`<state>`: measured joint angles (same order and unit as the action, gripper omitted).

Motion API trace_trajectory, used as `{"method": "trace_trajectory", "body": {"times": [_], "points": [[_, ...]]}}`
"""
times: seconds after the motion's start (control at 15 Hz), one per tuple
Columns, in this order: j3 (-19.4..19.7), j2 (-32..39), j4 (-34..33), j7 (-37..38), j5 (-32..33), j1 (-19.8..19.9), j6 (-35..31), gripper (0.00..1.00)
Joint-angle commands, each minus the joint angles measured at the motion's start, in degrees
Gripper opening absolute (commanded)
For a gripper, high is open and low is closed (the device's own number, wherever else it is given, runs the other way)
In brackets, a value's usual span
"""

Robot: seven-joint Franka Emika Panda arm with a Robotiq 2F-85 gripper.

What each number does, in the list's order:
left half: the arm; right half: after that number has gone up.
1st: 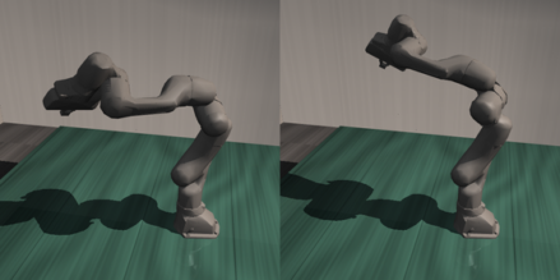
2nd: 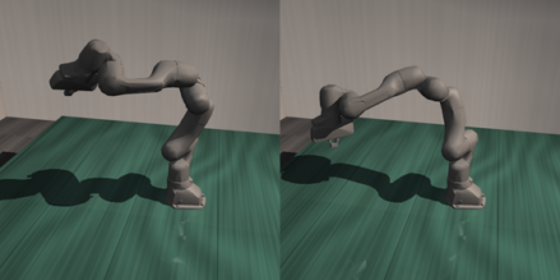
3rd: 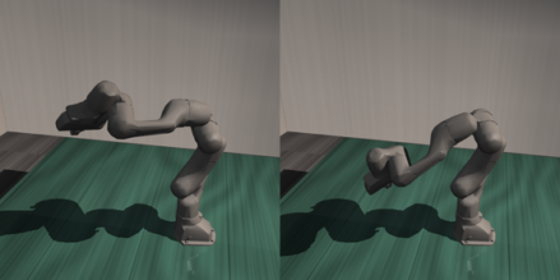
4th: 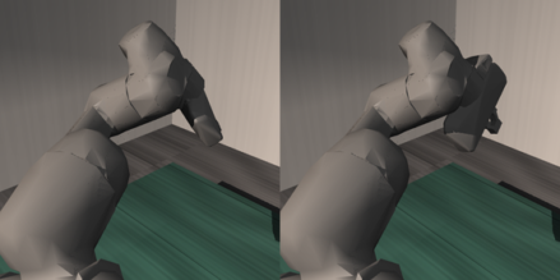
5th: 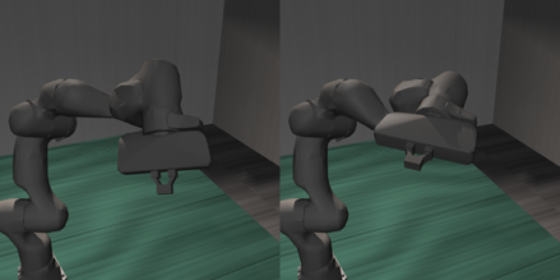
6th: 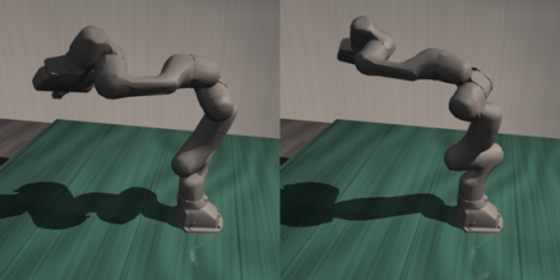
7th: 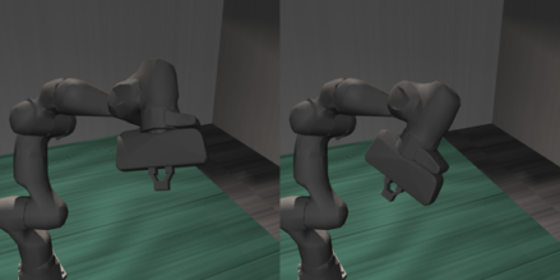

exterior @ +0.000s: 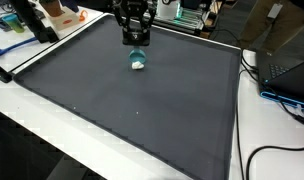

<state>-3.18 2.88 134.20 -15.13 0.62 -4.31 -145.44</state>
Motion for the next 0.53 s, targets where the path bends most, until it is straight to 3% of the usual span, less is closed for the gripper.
{"method": "trace_trajectory", "body": {"times": [0.0,0.33,0.47], "points": [[0.44,5.59,1.26,3.04,2.83,0.76,-3.23,0.21],[1.01,7.73,0.32,7.34,4.53,1.02,-1.19,0.21],[0.29,3.50,-1.51,6.05,1.05,0.88,2.80,0.21]]}}
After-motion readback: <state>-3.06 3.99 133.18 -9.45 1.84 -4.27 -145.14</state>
